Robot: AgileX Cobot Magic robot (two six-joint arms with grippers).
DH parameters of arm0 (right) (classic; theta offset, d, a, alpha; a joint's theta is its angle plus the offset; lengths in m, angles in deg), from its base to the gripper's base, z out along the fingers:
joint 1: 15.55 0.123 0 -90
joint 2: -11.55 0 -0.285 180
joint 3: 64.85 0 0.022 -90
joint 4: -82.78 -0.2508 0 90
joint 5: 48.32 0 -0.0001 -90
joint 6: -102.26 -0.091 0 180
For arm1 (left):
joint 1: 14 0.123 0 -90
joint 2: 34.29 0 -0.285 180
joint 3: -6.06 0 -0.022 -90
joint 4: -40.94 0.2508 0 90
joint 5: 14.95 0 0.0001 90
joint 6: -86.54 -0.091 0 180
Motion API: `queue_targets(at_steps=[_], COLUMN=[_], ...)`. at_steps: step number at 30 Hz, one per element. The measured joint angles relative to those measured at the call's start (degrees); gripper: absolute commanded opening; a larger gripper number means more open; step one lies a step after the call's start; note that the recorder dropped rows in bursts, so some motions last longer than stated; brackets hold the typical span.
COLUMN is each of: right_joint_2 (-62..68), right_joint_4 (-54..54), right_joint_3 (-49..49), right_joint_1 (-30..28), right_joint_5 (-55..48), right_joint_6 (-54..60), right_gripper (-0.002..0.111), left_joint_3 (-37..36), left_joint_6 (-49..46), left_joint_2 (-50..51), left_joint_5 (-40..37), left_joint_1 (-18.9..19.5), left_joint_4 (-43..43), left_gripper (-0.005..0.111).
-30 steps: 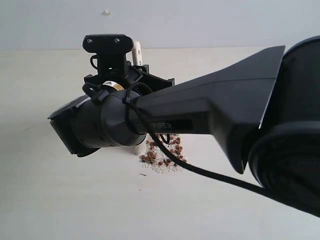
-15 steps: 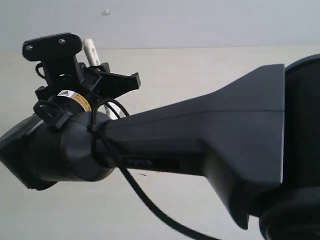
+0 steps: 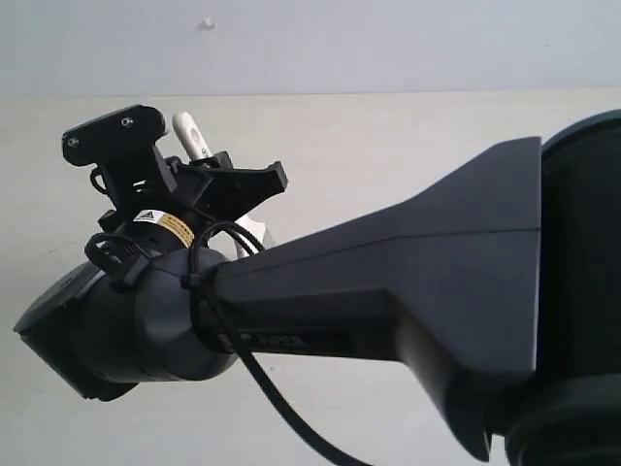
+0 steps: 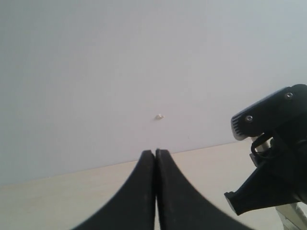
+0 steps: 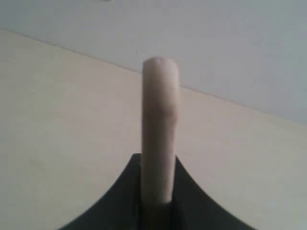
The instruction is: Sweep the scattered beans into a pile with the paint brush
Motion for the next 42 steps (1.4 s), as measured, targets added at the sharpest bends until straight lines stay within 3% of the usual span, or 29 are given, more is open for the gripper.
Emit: queue_targets(at_steps=[20, 33, 42], right_joint_2=[-3.7, -12.0, -12.4], right_joint_4=[0.9, 5.2, -2.0], right_joint_3=[-0.1, 3.9, 4.3], right_joint_1=[0.3, 7.8, 9.3], right_joint_5=[-0.3, -0.3, -0.3], right_joint_6=[-0.7, -5.8, 6.6], right_gripper=[0.000, 0.000, 0.000], left_joint_3=[0.0, 0.0, 0.0], left_joint_6=[0.0, 0.0, 0.0], left_joint_2=[0.0, 0.0, 0.0], left_joint_5=[0.0, 0.0, 0.0], left_joint_1=[0.0, 0.0, 0.0], left_joint_4=[0.0, 0.0, 0.0], left_gripper=[0.000, 0.000, 0.000])
